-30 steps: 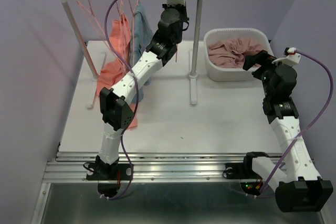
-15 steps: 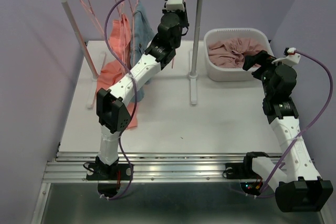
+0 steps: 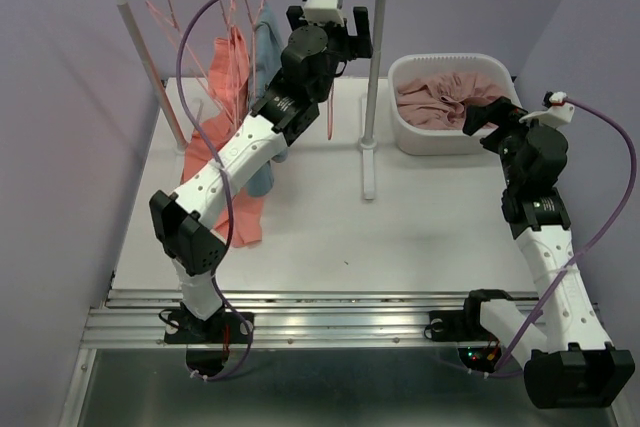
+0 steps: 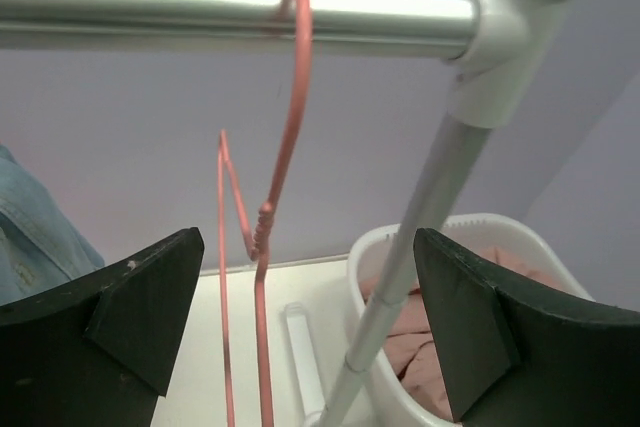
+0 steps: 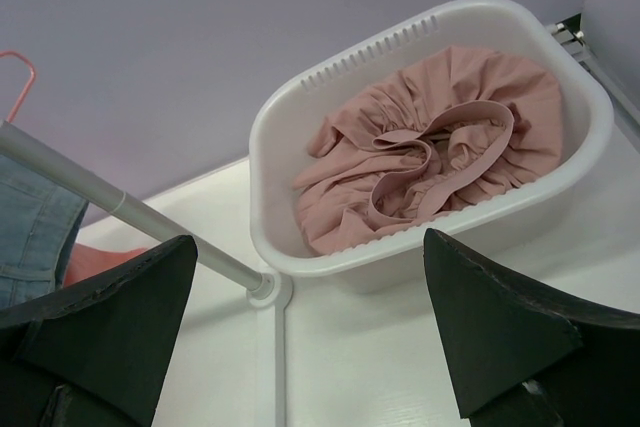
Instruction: Remove the skirt from the hanger
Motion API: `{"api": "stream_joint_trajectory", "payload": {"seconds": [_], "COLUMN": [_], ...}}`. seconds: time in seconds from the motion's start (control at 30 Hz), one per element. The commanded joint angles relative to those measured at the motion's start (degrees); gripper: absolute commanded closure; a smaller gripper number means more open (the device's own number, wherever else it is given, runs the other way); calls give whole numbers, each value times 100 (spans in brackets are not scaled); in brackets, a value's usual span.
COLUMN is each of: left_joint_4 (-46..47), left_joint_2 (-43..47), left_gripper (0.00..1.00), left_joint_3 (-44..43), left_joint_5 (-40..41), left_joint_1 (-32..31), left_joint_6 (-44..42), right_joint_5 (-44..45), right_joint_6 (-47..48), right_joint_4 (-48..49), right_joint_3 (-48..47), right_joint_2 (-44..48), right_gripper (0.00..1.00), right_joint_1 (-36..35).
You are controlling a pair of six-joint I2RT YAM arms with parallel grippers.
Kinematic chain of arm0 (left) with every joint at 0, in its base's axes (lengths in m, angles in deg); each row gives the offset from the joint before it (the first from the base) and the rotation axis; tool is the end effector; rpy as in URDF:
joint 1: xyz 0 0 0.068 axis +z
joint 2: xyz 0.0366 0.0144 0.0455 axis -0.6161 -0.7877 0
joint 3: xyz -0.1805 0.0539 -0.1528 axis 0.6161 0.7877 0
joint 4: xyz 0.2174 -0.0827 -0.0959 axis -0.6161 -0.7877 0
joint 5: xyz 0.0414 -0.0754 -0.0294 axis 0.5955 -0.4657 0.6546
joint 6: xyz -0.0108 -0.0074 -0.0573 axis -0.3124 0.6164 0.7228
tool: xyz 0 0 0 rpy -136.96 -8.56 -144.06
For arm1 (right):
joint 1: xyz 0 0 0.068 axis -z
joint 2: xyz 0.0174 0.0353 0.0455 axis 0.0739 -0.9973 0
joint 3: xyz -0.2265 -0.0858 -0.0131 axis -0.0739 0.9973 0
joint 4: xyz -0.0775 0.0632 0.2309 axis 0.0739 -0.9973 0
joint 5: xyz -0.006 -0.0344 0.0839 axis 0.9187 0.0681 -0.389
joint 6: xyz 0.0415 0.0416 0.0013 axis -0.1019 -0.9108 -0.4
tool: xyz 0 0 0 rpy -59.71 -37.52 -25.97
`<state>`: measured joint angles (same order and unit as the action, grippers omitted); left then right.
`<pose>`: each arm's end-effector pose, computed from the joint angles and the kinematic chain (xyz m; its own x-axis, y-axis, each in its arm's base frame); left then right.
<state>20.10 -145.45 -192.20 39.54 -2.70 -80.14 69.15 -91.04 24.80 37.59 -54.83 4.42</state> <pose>0.3197 -0.2537 0.4695 0.2099 -0.2574 -0.9432 0.3406 0.9235 -0.1762 0.2257 -0.0043 0.3576 0.0281 0.4096 -0.9118 0.0842 0.9080 0.4104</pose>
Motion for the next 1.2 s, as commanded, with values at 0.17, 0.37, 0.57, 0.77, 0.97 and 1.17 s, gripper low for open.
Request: {"api": "stream_joint_trajectory", "payload": {"seconds": [0.17, 0.37, 0.57, 0.77, 0.97, 1.17], "left_joint_4": [-938, -1036, -1570, -1896, -2205, -2240], "left_joint_2": [1448, 2494, 2960, 2873, 2416, 2020], "left_gripper": [1, 1, 1, 1, 1, 1], "left_joint_3": [647, 1465, 1870, 1818, 1466, 1194], "left_joint_5": [-782, -442, 1150, 1022, 563, 334], "left_joint_1": [-461, -506, -244, 345, 961, 1120], "left_joint_6": [53, 133, 193, 414, 485, 379], "right_joint_5": [-14, -303, -636, -699, -717, -691], "right_joint_6": [-51, -95, -104, -130, -130, -130], "right_joint_4": [-197, -171, -145, -136, -127, -109], "right_joint_3": [121, 191, 165, 200, 208, 209], "right_joint_2": [299, 282, 115, 79, 27, -52], "right_gripper": [0, 0, 0, 0, 0, 0], "right_joint_1": [-27, -27, -27, -27, -27, -27]}}
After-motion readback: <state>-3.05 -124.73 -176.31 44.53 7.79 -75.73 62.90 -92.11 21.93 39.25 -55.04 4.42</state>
